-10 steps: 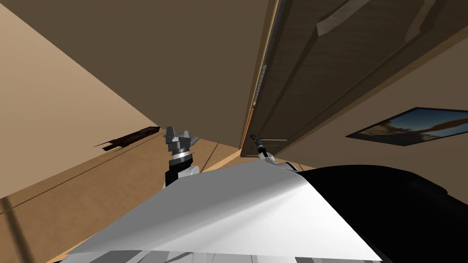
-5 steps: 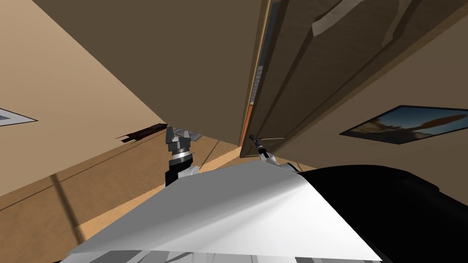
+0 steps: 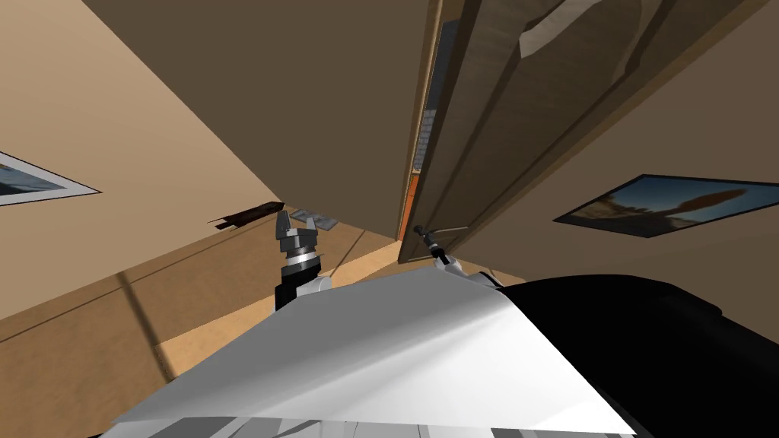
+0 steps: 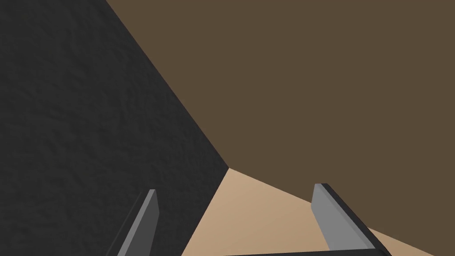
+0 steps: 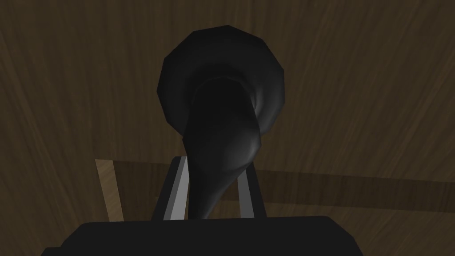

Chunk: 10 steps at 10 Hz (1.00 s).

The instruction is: Pull the door open

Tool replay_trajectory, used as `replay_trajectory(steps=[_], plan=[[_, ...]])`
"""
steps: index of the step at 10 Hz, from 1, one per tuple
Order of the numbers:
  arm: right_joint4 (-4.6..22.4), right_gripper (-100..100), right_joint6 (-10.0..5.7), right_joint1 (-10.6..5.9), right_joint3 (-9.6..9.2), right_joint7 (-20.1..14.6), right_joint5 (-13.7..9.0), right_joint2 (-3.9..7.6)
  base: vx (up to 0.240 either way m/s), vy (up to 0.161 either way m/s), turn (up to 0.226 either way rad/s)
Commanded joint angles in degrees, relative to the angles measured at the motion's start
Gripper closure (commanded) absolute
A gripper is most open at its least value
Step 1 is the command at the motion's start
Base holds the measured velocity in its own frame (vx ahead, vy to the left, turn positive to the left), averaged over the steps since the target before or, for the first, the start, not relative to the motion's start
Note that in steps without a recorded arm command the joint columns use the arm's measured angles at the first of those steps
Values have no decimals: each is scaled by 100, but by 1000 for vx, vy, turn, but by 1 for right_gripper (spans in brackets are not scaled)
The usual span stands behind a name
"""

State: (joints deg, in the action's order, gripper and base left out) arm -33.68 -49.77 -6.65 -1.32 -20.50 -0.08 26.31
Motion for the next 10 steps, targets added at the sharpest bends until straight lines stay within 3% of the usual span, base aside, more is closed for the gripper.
replay_trajectory(steps=[1,2,4,5,6,10], plan=[[-137,100,-82,109,-119,-120,71,68,-204,-99,64],[-137,100,-82,109,-119,-120,71,68,-145,-48,17],[-205,100,-226,191,-274,-280,160,165,-165,-74,43],[-157,100,-177,161,-241,-239,139,132,-81,-42,19],[-115,100,-360,255,-286,-335,160,212,-147,-60,175],[-38,100,-772,463,-358,-530,194,425,-193,-80,164]])
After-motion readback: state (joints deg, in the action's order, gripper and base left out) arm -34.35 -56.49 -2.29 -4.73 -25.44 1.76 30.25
